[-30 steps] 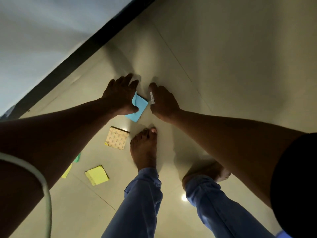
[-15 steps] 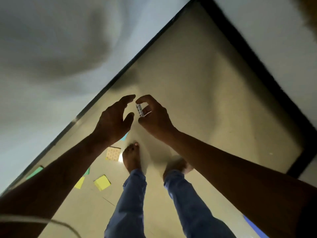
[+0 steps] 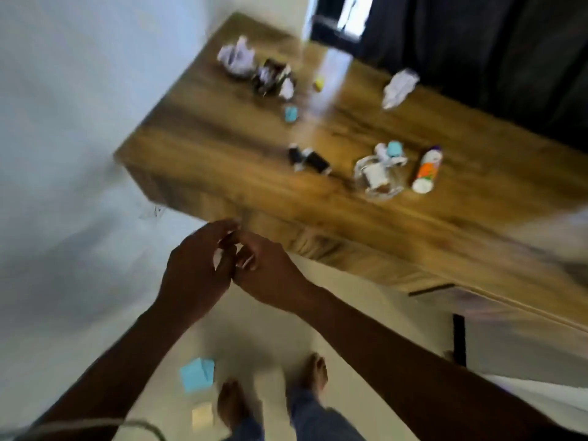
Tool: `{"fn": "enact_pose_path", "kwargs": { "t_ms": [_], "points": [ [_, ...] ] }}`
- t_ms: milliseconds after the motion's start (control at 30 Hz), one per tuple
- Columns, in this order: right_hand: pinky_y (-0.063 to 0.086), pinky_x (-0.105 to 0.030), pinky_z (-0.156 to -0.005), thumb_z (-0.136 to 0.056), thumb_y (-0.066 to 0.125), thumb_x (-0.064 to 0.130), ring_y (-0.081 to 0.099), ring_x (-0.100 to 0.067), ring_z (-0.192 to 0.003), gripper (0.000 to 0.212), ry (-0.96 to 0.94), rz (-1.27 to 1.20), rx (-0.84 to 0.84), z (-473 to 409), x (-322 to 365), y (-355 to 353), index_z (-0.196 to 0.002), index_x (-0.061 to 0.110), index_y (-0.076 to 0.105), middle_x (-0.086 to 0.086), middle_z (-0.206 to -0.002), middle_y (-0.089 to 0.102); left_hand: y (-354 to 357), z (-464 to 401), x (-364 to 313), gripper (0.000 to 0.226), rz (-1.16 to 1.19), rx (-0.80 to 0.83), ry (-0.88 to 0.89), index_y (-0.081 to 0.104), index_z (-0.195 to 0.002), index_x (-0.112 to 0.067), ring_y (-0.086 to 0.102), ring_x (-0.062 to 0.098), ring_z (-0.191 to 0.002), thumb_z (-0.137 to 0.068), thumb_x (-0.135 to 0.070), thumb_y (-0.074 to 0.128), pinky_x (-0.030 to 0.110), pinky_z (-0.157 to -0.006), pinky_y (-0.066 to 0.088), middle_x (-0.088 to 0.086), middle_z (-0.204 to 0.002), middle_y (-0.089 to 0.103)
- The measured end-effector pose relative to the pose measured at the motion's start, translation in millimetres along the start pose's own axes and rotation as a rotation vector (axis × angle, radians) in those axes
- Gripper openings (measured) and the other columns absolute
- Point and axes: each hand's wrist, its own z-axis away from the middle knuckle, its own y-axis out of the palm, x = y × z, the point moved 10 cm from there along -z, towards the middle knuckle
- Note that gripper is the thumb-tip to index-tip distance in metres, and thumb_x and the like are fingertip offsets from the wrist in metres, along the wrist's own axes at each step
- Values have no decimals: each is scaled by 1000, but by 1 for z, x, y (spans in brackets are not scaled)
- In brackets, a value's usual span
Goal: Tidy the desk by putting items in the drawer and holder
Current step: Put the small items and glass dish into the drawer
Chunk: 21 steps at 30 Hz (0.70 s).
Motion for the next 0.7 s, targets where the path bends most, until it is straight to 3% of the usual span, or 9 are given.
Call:
{"fn": "enact_pose_path", "kwargs": {
  "t_ms": [67, 167, 333, 467, 533, 700],
  "points": [
    [48, -19, -70, -82, 67, 6, 62, -2, -77, 51, -13, 13, -71, 11, 16, -41, -130, 22, 61, 18, -83, 61, -9, -14, -41, 42, 1, -14, 97, 62, -134, -24, 69, 19, -110, -91, -21, 64, 47, -94, 57, -3, -126, 70],
    [51, -24, -67, -82, 72, 10, 60, -4, -72, 39, 50, 19, -199, 27, 20, -101, -119, 22, 64, 15, -81, 61, -11, -38, -100, 46, -61, 47, 246, 59, -137, -24, 67, 20, -113, -93, -38, 54, 44, -95, 55, -3, -130, 67],
    [53, -20, -69, -78, 76, 15, 67, -3, -76, 17, 215, 18, -515, 47, -13, -193, -93, 21, 77, 11, -81, 72, 36, -75, -157, 48, -182, 222, 331, 51, -143, -28, 55, 20, -129, -96, -33, 60, 37, -103, 43, -2, -143, 58],
    [57, -31, -82, -80, 76, 18, 68, -12, -83, 6, 332, 107, -551, 43, -42, -244, -83, 21, 72, 8, -85, 73, 86, -91, -183, 57, -290, 374, 363, 48, -144, -30, 53, 20, -132, -88, -41, 54, 38, -103, 48, -4, -148, 53],
    [56, -31, -83, -80, 76, 20, 68, -16, -90, 11, 391, 179, -542, 34, -58, -264, -82, 27, 67, 5, -93, 73, 106, -99, -192, 59, -313, 410, 380, 50, -142, -30, 53, 18, -132, -85, -43, 50, 38, -102, 49, -6, -147, 54],
    [45, -24, -71, -85, 75, 29, 69, -18, -93, 15, 425, 312, -548, 7, -95, -308, -95, 19, 69, 3, -97, 74, 150, -128, -209, 58, -421, 384, 403, 48, -146, -23, 49, 18, -136, -92, -36, 63, 34, -108, 41, -2, -149, 53]
  ]
}}
